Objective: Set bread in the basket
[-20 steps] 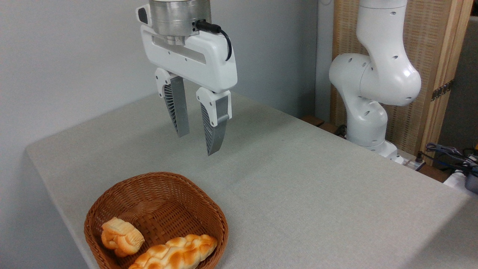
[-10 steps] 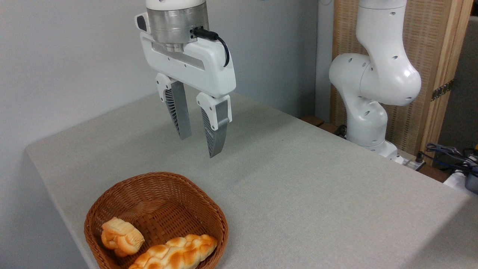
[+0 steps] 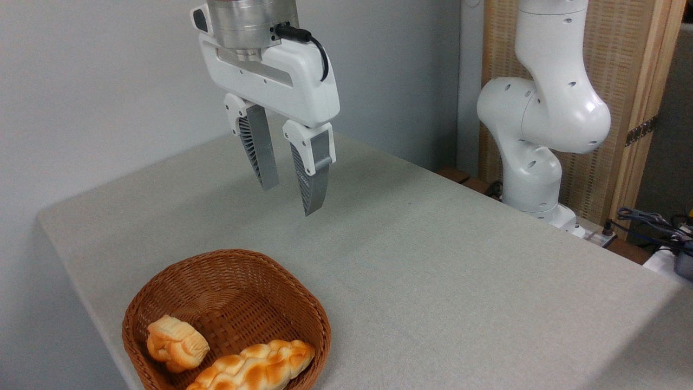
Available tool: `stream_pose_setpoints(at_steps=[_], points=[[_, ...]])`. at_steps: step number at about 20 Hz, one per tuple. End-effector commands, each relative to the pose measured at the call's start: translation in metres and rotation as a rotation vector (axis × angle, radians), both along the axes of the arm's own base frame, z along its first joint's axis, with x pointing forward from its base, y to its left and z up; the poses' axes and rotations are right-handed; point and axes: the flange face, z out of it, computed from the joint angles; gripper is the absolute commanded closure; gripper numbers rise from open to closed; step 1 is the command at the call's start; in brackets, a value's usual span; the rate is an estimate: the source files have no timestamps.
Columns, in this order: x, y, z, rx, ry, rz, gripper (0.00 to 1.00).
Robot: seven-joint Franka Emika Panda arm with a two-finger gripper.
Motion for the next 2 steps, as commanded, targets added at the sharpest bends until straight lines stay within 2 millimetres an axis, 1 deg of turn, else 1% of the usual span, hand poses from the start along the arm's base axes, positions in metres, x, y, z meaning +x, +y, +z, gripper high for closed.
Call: stream_pose_setpoints(at_steps=[1, 2], points=[[0.0018, -0.0029, 0.0034, 0.007, 0.013, -0.001, 0.00], [0.0018, -0.0030, 0.0034, 0.005, 0.013, -0.001, 0.00]])
